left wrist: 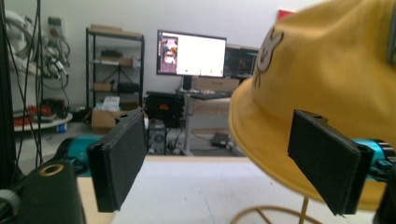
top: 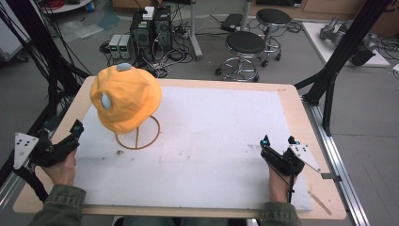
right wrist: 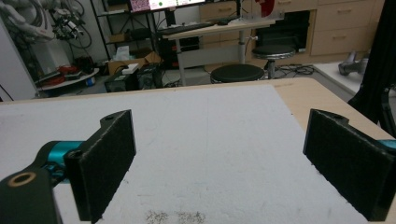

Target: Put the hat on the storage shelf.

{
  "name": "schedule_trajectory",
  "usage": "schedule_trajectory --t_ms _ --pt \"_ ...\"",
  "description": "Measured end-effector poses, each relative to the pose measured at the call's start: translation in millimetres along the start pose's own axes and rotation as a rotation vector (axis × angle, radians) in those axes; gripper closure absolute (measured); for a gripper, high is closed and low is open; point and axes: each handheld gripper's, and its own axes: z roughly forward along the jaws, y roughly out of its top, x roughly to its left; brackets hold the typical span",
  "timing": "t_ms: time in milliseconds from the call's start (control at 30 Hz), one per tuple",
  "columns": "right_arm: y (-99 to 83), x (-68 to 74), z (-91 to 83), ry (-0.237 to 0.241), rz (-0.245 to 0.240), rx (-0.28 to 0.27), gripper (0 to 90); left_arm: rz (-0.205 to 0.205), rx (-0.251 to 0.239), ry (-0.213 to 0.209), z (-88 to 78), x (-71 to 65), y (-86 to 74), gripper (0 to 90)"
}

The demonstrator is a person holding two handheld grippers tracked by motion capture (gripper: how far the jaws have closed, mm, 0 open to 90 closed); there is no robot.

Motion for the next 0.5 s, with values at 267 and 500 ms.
schedule_trajectory --t_ms 267,500 --pt "0.8 0.7 -8.5 -0.009 0.004 -0.013 8.2 0.035 0.069 0.014 -2.5 -4.5 -18.4 19.4" --pt "0.5 1.5 -16.1 -0.001 0.008 -0.032 8.2 0.041 0.120 0.016 -12.6 -12.6 -25.8 20.3"
